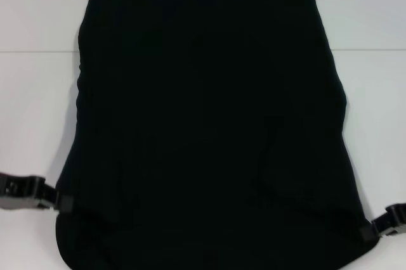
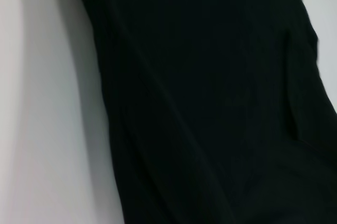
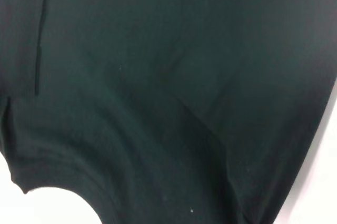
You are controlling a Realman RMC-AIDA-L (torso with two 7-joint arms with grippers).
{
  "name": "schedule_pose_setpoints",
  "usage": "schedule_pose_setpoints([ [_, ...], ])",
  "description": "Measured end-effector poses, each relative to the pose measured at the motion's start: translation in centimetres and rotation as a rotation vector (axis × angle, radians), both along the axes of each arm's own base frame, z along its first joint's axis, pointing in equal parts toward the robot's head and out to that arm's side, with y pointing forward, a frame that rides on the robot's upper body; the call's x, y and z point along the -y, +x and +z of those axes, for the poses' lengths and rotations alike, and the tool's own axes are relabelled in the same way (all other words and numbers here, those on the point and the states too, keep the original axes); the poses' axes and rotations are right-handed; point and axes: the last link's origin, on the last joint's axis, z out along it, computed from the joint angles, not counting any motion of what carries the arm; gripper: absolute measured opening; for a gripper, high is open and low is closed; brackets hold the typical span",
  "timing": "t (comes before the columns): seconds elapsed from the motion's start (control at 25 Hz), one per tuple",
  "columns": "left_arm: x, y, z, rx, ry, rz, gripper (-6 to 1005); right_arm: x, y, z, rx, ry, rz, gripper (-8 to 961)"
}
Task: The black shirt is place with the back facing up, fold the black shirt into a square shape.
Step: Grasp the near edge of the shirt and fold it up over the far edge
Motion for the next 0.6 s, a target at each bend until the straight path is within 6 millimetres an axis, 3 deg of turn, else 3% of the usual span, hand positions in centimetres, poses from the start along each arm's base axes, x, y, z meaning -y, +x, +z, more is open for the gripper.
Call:
schedule_pose_setpoints([
  [0.36, 3.2, 0.5, -0.9, 0.034, -0.144, -0.02, -1, 3.0, 2.1, 1.1, -0.024, -0.009, -0.062, 62],
  [0.6, 2.9, 0.9, -1.1, 0.058, -0.143, -0.04, -1, 3.1, 2.0, 0.8, -0.054, -0.002, -0.047, 63],
])
